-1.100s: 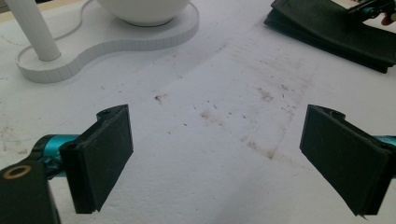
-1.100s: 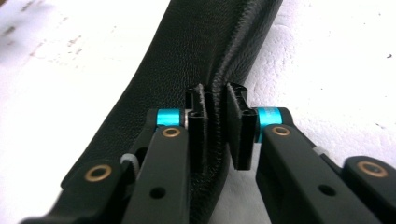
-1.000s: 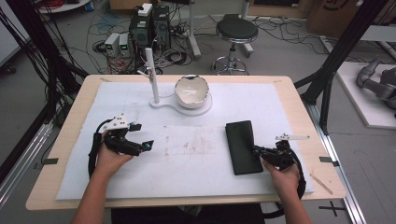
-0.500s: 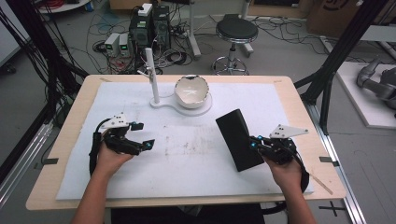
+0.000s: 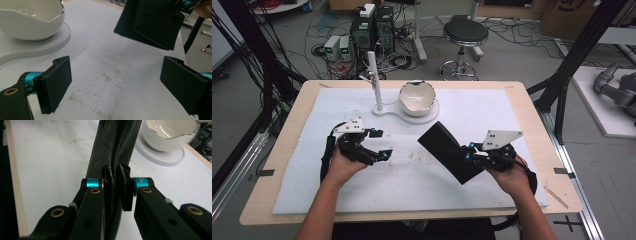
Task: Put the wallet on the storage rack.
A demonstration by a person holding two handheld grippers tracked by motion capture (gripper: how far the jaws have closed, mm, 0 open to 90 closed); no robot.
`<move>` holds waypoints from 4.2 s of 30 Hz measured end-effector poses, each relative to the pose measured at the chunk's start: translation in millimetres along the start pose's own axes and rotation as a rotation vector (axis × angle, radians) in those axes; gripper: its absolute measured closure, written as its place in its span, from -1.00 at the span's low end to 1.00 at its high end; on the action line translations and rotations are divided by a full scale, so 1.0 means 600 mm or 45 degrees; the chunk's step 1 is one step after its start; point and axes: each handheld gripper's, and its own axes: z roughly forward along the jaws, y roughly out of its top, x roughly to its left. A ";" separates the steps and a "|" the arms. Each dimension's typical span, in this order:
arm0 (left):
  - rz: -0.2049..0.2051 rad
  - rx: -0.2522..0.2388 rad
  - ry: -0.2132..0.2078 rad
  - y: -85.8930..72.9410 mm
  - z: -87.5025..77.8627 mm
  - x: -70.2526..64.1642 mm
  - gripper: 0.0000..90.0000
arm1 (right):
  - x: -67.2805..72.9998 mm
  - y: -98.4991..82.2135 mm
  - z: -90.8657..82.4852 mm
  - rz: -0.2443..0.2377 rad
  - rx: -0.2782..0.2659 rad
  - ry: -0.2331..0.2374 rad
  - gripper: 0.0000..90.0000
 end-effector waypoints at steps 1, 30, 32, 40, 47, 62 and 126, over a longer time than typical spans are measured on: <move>0.004 -0.007 -0.017 0.004 0.005 -0.002 -0.77 | 0.002 0.003 0.004 -0.018 0.006 0.009 0.89; 0.229 0.165 -0.372 0.079 0.118 -0.039 0.67 | -0.007 0.010 0.037 -0.077 -0.018 0.191 0.88; 0.235 0.145 -0.366 0.081 0.114 -0.043 0.69 | -0.008 0.010 0.036 -0.072 -0.028 0.184 0.86; 0.237 0.094 -0.282 0.101 0.081 -0.049 0.71 | -0.022 -0.021 0.018 0.126 -0.100 -0.020 -0.04; 0.220 0.092 -0.126 0.152 0.029 -0.037 0.71 | -0.030 -0.087 -0.017 0.334 -0.184 -0.147 -0.27; 0.165 0.117 0.142 0.224 -0.034 0.019 0.71 | -0.033 -0.125 -0.004 0.447 -0.177 -0.209 -0.48; 0.223 0.633 0.605 0.317 0.121 0.094 0.70 | -0.034 -0.135 0.014 0.491 -0.173 -0.164 -0.51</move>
